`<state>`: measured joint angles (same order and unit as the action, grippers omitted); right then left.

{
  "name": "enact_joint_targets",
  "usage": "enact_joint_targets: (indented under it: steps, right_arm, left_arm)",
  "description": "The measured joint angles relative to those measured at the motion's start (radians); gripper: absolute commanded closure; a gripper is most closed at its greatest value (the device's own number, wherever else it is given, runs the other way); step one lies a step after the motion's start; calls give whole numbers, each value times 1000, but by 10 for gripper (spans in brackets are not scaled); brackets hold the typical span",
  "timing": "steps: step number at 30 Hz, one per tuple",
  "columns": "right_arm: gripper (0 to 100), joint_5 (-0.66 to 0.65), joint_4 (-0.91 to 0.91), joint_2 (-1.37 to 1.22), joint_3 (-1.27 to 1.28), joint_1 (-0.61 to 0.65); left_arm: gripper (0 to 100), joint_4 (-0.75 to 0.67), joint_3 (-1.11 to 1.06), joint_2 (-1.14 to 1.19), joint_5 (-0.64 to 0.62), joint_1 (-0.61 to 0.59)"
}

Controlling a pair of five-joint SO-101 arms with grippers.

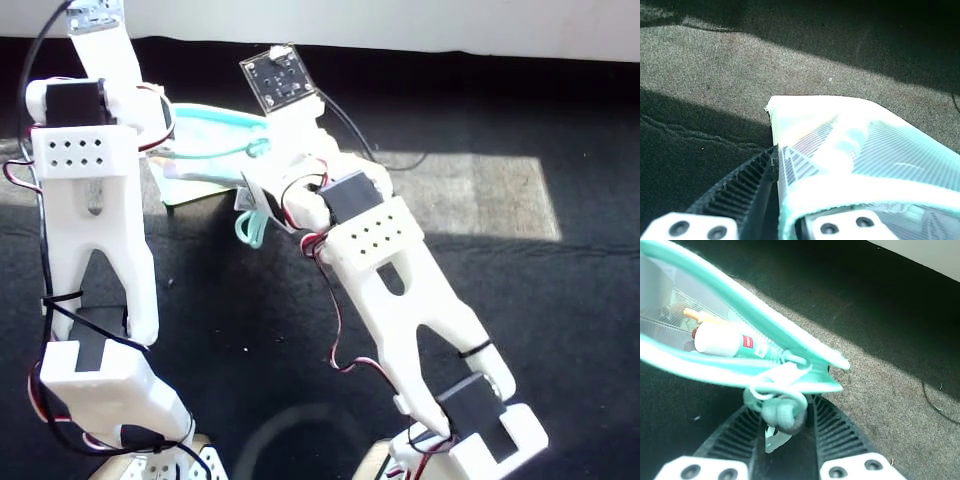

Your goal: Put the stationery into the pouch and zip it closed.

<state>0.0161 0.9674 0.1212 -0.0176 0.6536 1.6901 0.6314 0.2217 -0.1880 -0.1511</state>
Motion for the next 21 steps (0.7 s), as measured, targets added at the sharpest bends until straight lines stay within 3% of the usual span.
enact_joint_targets:
  steps: [4, 9, 15, 21]
  right_arm:
    - [993, -11, 35, 107, 0, -15]
    - [993, -132, 35, 157, 0, -43]
    - [993, -209, 35, 158, 0, -49]
    - [993, -253, 18, 158, -8, -49]
  left_arm:
    - [969, 0, 0, 0, 0, 0]
    - [964, 0, 37, 3, 0, 0]
    - [832, 51, 180, 11, 0, 3]
    - [822, 64, 331, 5, 0, -29]
